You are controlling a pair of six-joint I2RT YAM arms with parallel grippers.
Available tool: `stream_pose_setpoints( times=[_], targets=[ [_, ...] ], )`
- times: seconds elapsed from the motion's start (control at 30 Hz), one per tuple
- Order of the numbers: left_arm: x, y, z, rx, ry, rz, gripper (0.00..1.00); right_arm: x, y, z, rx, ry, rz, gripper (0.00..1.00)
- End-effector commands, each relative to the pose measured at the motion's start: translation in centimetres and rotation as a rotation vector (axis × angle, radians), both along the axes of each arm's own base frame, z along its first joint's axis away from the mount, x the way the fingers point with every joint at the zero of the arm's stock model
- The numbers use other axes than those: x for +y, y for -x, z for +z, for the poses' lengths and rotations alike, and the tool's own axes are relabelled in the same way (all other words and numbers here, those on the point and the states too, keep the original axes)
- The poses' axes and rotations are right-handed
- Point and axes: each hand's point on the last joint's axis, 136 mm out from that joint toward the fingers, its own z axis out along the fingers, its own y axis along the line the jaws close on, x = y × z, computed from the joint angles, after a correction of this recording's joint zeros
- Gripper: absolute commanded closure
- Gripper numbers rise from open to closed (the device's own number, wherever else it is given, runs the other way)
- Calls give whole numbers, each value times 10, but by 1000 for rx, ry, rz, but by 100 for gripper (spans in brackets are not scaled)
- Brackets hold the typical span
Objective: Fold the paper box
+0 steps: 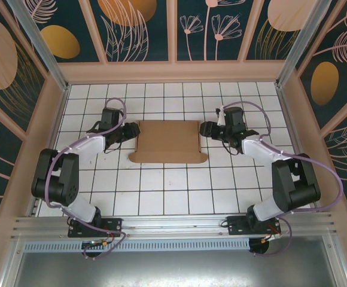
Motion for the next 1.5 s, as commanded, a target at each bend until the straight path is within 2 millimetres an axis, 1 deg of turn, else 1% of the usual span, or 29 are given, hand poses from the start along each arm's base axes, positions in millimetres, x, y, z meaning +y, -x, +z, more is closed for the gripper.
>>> stream_pose_setpoints(
  times=[0.0,0.2,0.23,0.3,0.37,0.47,0.53,0.67,0.7,0.77,0.87,0.93,1.07,1.13,1.17,1.2,1.3,1.47],
  targets=[
    [-8,-9,5,-29,-11,-77,58,7,-5,-10,22,-67,13,38],
    [-4,-8,-16,22,-41,-87,61,11,-12,-19,40,-116,17,36],
    [-3,-7,-17,23,-43,-91,62,11,-13,-21,43,-126,18,33],
    [0,-3,-35,66,-59,-96,64,12,-13,-24,49,-135,21,32],
    [2,0,-45,92,-60,-100,67,13,-13,-29,59,-145,27,32],
    [4,2,-55,117,-24,-104,74,17,-12,-34,73,-171,49,31],
    [6,3,-61,134,-6,-105,78,16,-12,-38,90,-189,48,31],
    [14,6,-78,187,21,-103,83,23,-8,-40,120,-255,93,30],
    [16,8,-82,204,31,-98,85,25,-6,-41,131,-263,98,26],
    [21,10,-89,227,38,-84,86,25,-3,-46,145,-271,96,24],
    [25,13,-96,253,40,-73,88,27,3,-48,159,-295,104,24],
    [27,14,-99,265,45,-67,89,32,9,-45,163,-325,127,23],
    [25,14,-100,267,52,-68,90,39,20,-46,181,-366,158,22],
    [26,14,-100,269,52,-69,91,43,24,-48,200,-382,173,20],
    [26,15,-101,274,51,-70,91,44,25,-51,212,-389,178,16],
    [25,15,-102,277,53,-73,92,46,26,-53,223,-398,181,13],
    [26,17,-105,288,49,-74,92,48,28,-59,257,-419,184,12],
    [34,19,-110,306,27,-58,93,52,30,-60,265,-425,192,12]
  ],
)
